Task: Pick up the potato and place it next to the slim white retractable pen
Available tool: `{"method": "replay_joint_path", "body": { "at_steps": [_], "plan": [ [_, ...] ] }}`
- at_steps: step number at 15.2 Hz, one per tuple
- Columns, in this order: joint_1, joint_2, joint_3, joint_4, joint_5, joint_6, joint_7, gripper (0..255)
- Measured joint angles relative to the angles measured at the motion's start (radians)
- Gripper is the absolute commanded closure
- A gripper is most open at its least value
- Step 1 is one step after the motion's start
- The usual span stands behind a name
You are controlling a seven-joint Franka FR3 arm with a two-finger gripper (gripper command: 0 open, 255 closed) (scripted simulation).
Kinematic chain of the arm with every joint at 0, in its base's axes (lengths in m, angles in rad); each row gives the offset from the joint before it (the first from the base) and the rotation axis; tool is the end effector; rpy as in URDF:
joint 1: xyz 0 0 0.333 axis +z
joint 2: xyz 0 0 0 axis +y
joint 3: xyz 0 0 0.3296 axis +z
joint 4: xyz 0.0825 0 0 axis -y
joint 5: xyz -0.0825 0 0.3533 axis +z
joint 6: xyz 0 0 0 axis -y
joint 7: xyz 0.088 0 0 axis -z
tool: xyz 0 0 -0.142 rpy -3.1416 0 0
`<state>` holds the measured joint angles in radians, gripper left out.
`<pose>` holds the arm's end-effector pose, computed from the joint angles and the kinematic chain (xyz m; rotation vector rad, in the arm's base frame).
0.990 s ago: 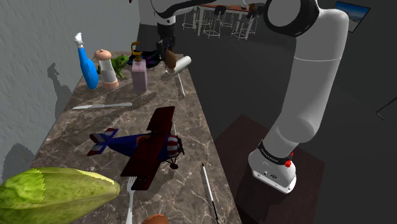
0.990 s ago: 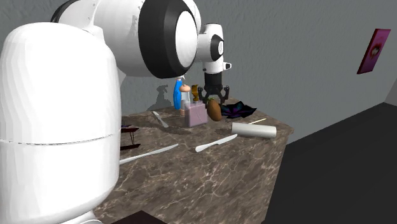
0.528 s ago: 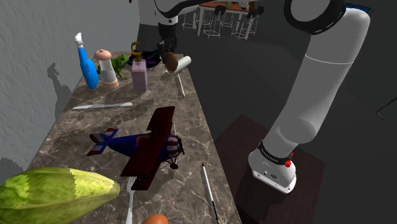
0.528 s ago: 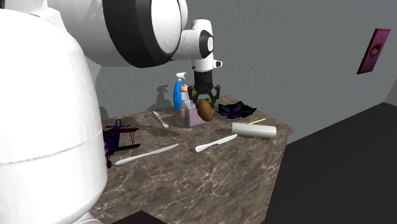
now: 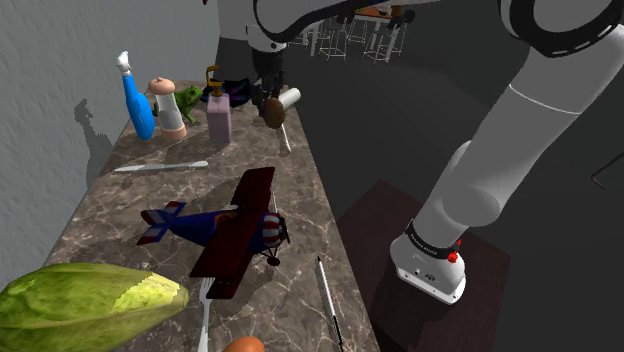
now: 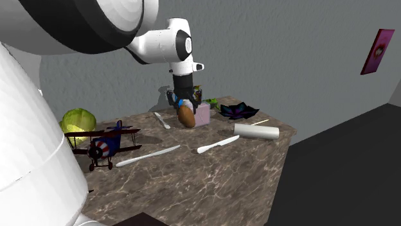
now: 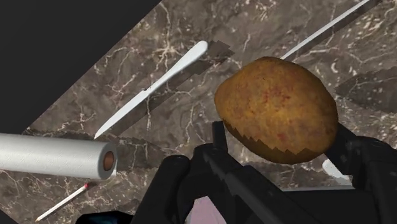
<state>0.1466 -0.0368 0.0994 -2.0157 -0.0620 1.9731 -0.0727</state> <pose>0.5005 0.1200 0.4585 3.0355 0.5259 -0.0012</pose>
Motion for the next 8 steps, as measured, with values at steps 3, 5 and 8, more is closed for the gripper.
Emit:
{"method": "replay_joint_path", "body": {
  "at_steps": [3, 5, 8],
  "plan": [
    [0.029, -0.081, 0.03, -0.089, 0.012, 0.006, 0.054, 255],
    [0.046, -0.131, 0.049, -0.147, 0.023, 0.012, 0.085, 255],
    [0.079, -0.193, 0.089, -0.209, 0.043, 0.011, 0.145, 255]
  ]
}}
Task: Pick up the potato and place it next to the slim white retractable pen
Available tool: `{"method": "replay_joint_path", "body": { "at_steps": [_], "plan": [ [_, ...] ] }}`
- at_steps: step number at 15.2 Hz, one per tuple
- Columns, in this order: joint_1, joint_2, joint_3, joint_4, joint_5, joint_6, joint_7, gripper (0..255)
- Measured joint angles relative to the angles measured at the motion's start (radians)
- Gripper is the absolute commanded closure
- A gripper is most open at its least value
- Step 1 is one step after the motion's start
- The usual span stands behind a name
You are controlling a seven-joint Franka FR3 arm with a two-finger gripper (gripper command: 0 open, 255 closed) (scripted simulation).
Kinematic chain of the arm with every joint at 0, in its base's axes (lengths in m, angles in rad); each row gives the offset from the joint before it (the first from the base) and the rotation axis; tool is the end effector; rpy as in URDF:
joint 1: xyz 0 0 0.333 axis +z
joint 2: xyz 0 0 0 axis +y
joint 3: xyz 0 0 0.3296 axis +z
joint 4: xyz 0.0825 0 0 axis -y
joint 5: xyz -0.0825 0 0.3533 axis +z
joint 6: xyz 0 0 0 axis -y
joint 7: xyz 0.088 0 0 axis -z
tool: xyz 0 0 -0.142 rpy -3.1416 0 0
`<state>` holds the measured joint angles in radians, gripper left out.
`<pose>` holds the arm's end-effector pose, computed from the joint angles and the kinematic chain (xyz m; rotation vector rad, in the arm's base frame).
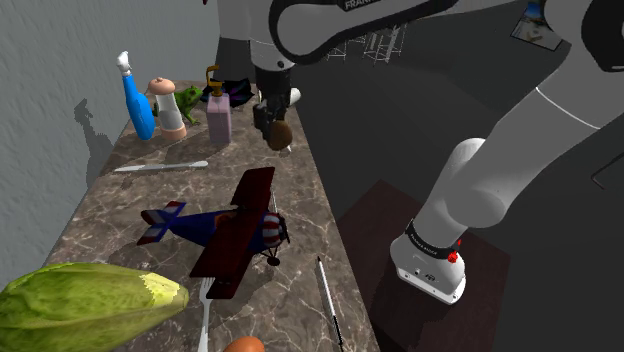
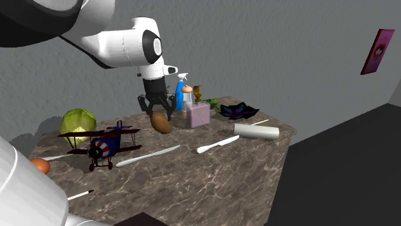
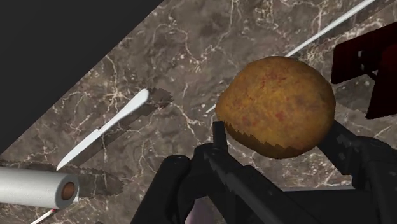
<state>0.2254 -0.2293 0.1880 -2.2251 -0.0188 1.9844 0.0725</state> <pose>0.4099 0.1813 0.4574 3.0347 0.5263 -0.0012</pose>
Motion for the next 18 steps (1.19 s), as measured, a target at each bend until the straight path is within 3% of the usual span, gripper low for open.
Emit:
{"method": "replay_joint_path", "body": {
  "at_steps": [7, 18],
  "plan": [
    [0.076, -0.148, 0.083, -0.12, 0.064, -0.029, 0.12, 255],
    [0.21, -0.256, 0.256, -0.192, 0.183, -0.054, 0.354, 255]
  ]
}}
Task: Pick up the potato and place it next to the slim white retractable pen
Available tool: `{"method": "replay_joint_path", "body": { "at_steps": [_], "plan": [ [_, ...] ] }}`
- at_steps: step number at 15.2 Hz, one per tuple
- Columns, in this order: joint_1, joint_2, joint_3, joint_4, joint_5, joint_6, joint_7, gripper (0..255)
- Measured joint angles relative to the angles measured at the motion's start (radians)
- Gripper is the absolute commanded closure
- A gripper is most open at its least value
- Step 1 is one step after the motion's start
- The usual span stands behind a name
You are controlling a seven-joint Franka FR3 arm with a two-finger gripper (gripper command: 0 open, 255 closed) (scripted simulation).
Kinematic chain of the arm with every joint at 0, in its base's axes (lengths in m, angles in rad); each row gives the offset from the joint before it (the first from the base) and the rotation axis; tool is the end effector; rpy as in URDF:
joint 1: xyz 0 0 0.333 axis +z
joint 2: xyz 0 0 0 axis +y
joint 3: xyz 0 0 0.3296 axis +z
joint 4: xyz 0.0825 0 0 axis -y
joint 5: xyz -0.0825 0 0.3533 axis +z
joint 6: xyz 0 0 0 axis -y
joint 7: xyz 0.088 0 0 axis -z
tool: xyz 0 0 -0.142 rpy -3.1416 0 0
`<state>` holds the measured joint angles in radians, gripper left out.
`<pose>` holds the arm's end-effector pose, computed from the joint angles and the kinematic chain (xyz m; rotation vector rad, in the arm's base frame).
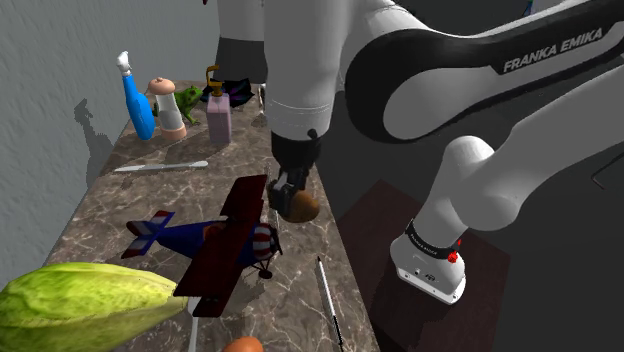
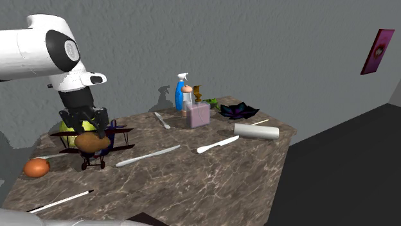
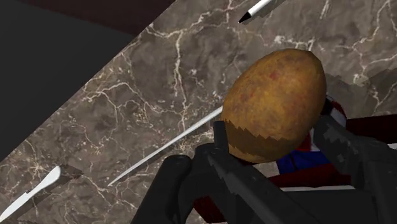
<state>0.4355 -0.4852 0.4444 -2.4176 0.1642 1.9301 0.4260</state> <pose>0.2194 0.3039 0.4533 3.0349 0.5258 -0.0009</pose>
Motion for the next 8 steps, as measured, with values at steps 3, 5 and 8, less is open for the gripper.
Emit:
{"method": "replay_joint_path", "body": {
  "at_steps": [3, 5, 8],
  "plan": [
    [0.034, -0.014, 0.051, 0.01, 0.031, -0.019, 0.068, 255],
    [0.059, -0.021, 0.09, 0.017, 0.054, -0.028, 0.12, 255],
    [0.083, -0.008, 0.148, 0.044, 0.077, -0.035, 0.194, 255]
  ]
}}
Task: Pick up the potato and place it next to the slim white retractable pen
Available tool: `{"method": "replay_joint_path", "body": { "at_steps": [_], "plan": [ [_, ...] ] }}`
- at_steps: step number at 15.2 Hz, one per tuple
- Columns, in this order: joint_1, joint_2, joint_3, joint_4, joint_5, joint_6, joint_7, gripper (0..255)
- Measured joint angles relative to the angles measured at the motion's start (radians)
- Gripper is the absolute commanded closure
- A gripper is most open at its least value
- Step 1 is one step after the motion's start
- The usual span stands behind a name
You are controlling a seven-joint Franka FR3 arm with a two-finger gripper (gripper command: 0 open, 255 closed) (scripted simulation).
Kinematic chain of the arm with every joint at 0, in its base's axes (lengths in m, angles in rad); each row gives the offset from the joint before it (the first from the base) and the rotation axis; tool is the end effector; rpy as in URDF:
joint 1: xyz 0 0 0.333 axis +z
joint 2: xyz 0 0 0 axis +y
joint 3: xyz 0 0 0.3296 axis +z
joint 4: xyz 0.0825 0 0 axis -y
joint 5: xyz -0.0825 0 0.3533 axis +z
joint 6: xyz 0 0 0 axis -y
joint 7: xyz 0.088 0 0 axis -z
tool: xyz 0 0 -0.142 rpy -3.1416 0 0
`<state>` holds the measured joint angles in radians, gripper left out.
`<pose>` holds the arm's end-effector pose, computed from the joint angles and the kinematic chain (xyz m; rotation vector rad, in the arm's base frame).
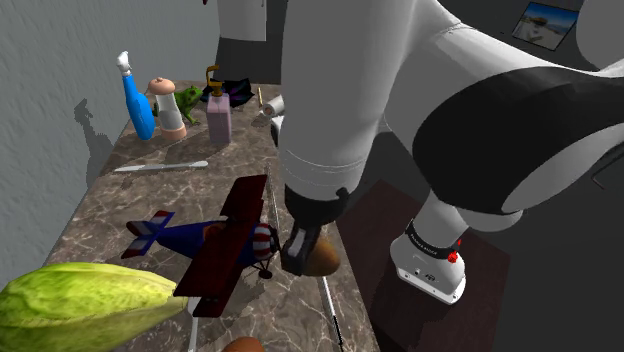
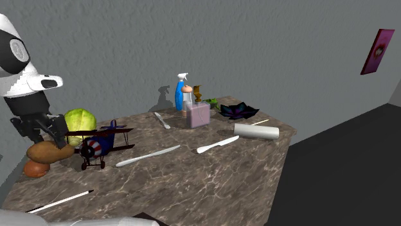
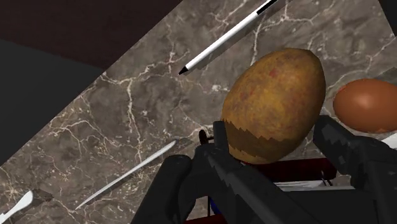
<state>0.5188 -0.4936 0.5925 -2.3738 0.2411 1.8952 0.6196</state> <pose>0.1355 0.3603 0.4564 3.0338 0.5268 -0.0010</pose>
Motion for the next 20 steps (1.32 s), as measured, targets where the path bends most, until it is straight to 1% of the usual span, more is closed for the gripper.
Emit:
{"method": "replay_joint_path", "body": {
  "at_steps": [5, 10, 20],
  "plan": [
    [0.031, 0.038, 0.103, 0.055, 0.026, -0.002, 0.129, 255],
    [0.038, 0.121, 0.23, 0.143, 0.019, 0.006, 0.28, 255],
    [0.029, 0.178, 0.289, 0.062, 0.008, 0.139, 0.316, 255]
  ]
}}
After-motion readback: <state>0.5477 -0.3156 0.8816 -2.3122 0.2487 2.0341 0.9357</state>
